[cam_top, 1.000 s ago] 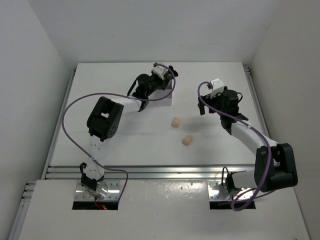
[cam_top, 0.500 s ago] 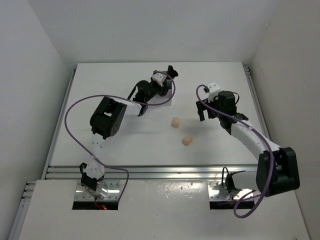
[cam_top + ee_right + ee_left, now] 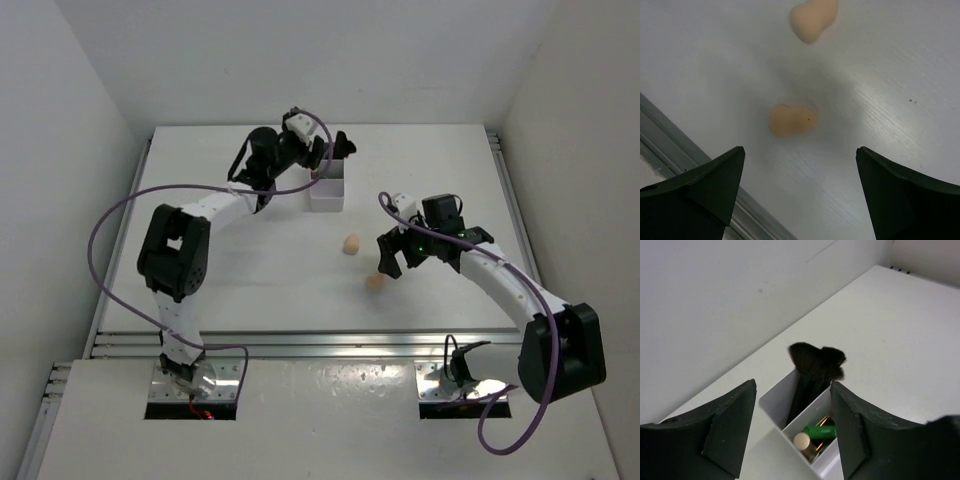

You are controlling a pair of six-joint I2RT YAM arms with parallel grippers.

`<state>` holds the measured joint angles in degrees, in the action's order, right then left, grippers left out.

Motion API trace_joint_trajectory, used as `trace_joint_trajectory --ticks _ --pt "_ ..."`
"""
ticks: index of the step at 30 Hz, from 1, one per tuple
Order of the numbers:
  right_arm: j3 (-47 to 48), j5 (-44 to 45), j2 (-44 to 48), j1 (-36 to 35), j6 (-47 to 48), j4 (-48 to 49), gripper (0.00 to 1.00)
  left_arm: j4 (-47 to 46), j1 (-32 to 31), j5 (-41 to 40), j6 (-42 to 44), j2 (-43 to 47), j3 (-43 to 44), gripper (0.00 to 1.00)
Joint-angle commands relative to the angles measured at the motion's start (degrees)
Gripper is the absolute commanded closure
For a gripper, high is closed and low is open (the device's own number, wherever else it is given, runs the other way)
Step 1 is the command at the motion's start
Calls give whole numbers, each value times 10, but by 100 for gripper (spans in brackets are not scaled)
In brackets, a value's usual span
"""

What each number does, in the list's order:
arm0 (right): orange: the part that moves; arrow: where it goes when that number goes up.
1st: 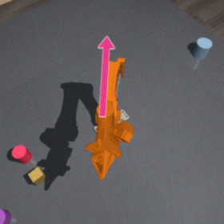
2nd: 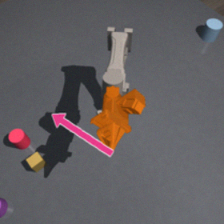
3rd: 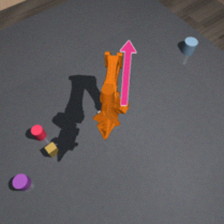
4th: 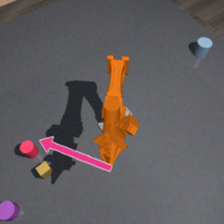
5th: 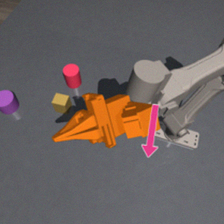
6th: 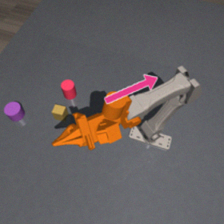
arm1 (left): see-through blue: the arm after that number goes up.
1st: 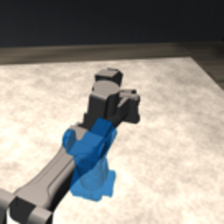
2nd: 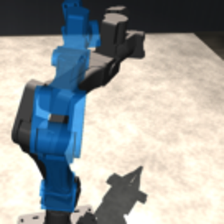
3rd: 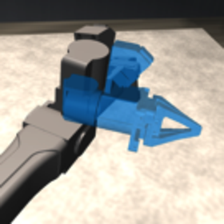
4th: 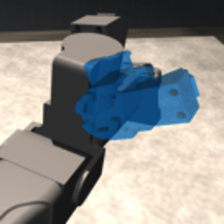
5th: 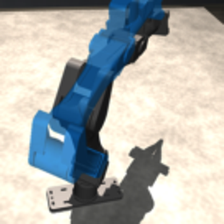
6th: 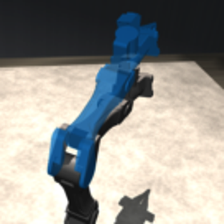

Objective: Organize the makeup

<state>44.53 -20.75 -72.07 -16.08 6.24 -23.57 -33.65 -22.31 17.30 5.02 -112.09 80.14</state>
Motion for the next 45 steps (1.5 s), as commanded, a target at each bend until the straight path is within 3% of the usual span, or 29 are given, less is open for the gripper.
trace_joint_trajectory --ticks 1,7,11,16,21,25,31,37,40,41,45 --pt "-2 -31 -24 -8 -41 12 8 190 21 -5 45 86 41 32" --pt "6 38 -79 -55 -79 14 11 408 50 -82 66 199 41 31" --pt "-1 70 -107 -69 -105 28 13 458 68 -103 54 298 -30 30" --pt "12 129 -159 -102 -93 40 14 482 75 -108 33 445 -136 27" --pt "26 152 -214 -119 -93 52 22 488 48 -175 18 539 -243 24" --pt "51 172 -245 -128 -98 38 38 482 43 -181 -34 593 -315 22" --pt "52 207 -262 -157 -95 50 34 465 26 -181 -69 645 -424 22" --pt "68 229 -264 -167 -117 24 62 441 26 -192 -69 669 -444 22" --pt "75 234 -252 -174 -113 13 85 427 31 -198 -56 681 -461 22" --pt "81 238 -250 -177 -114 0 96 418 31 -198 -56 681 -467 22" --pt "172 251 -225 -179 -142 -31 100 410 38 -198 -76 695 -502 22"
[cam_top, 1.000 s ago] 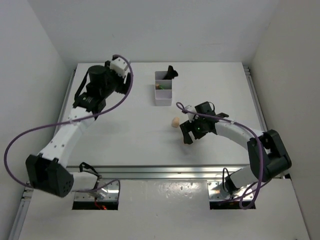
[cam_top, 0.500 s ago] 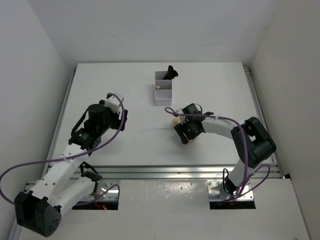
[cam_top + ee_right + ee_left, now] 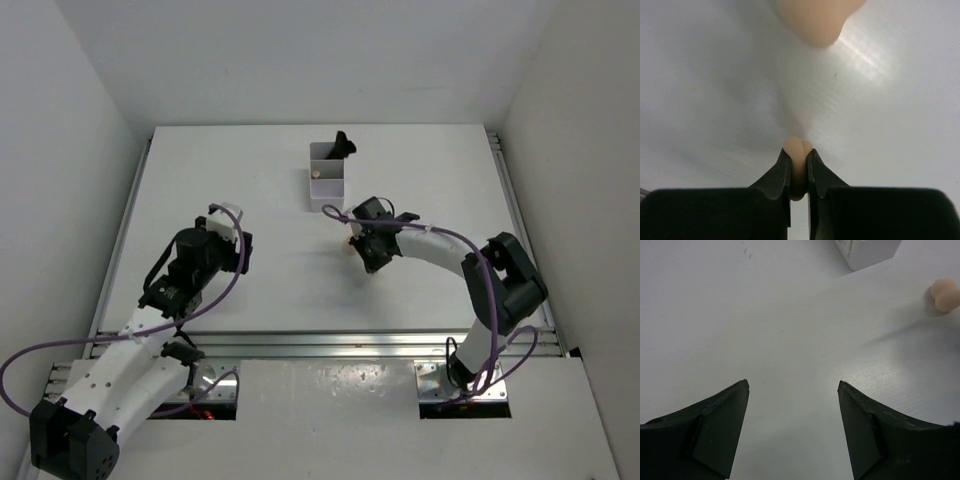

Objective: Organize the makeup

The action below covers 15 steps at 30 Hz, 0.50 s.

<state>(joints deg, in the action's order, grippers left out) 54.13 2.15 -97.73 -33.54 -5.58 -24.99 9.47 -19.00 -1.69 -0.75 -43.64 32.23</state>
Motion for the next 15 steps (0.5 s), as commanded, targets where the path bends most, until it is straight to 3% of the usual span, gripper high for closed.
trace_joint_trajectory --ticks 1,6,12,15 --pt "94 32 36 -3 -33 -13 100 -21 12 -9 -33 10 -33 22" --pt "249 79 -1 -2 -57 42 90 -49 18 -9 -59 10 -61 22" --pt "493 138 -180 2 -101 22 90 -56 18 -19 -65 10 -72 22" --pt "534 151 -235 1 -140 20 90 -61 23 -25 -65 10 -78 22"
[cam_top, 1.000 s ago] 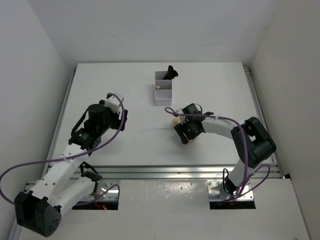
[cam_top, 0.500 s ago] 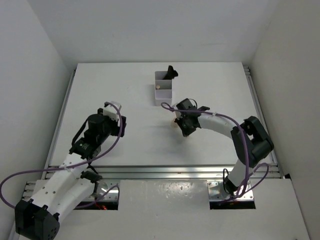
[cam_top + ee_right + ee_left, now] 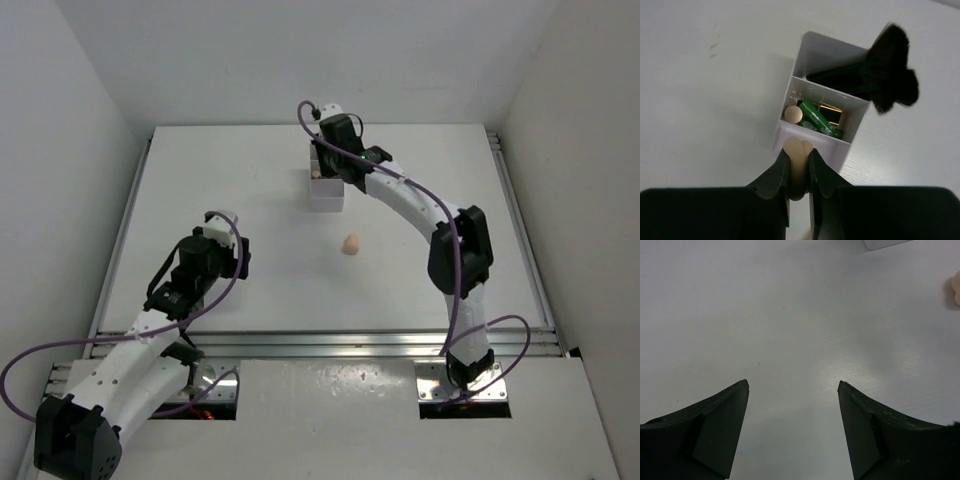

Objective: Organize the makeup

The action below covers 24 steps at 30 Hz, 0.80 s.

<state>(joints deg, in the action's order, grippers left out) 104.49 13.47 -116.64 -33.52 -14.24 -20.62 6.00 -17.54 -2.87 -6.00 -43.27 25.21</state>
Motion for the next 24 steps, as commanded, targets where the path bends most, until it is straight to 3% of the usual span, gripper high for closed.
trace_joint_trajectory --ticks 1,6,18,21,22,24 --pt "30 45 -61 0 -61 -20 90 -34 15 -13 -13 6 -14 22" --pt "-15 92 -65 -1 -116 22 89 -39 27 -8 -19 1 -14 22" --pt "-52 90 -114 2 -123 79 84 -44 32 -8 -19 -9 -19 22" --pt "-48 89 -119 1 -122 78 78 -44 32 -8 -19 -9 -19 22" --pt "-48 88 -119 0 -123 79 67 -44 32 -8 -19 -9 -19 22" --pt "-50 85 -116 0 -120 75 55 -44 32 -8 -19 -9 -19 22"
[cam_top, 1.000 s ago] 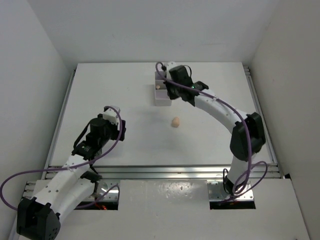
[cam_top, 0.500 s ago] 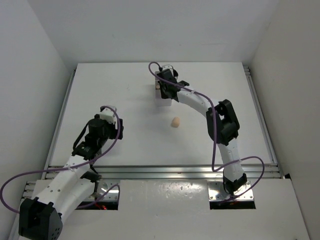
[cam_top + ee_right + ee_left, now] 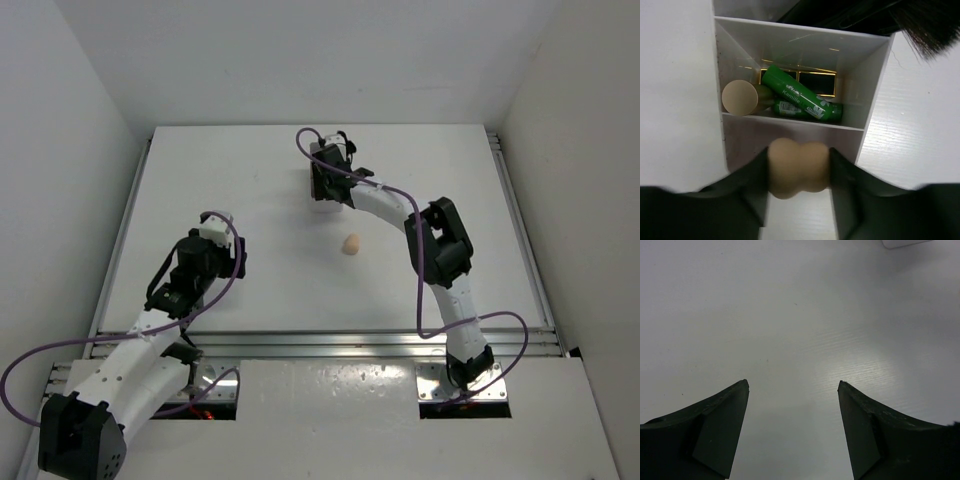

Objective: Organize the makeup

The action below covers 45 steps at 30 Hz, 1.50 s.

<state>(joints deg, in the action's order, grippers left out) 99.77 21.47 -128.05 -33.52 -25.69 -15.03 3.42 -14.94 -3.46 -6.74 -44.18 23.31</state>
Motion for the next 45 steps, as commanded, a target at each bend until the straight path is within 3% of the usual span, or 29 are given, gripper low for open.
trace_joint_trajectory --ticks 1,5,8,16,22,23,27,32,38,45 --pt "-4 -1 2 -1 -2 21 46 -18 6 -2 -12 0 0 22" --pt "-14 -15 16 -10 17 34 31 -18 6 -2 -12 0 0 22" --pt "-16 -4 26 -18 24 33 27 -18 6 3 -12 0 0 22" --pt "-22 4 79 -23 20 18 24 -18 6 3 -12 0 0 22" --pt "-79 -47 158 -28 57 -82 14 -18 6 3 -12 5 -5 22" --pt "-81 -52 162 -26 58 -144 12 -18 6 3 -12 5 -5 22" --pt "-92 -50 161 -30 21 -229 12 -24 6 9 -12 5 -5 22" --pt "-130 -31 136 -26 -49 -230 18 -24 6 14 -12 0 -5 22" --pt "-150 -26 119 -26 -59 -221 24 -18 1 9 -6 5 -5 22" --pt "-169 -54 104 -5 -64 -179 43 -18 1 9 -6 10 -5 22"
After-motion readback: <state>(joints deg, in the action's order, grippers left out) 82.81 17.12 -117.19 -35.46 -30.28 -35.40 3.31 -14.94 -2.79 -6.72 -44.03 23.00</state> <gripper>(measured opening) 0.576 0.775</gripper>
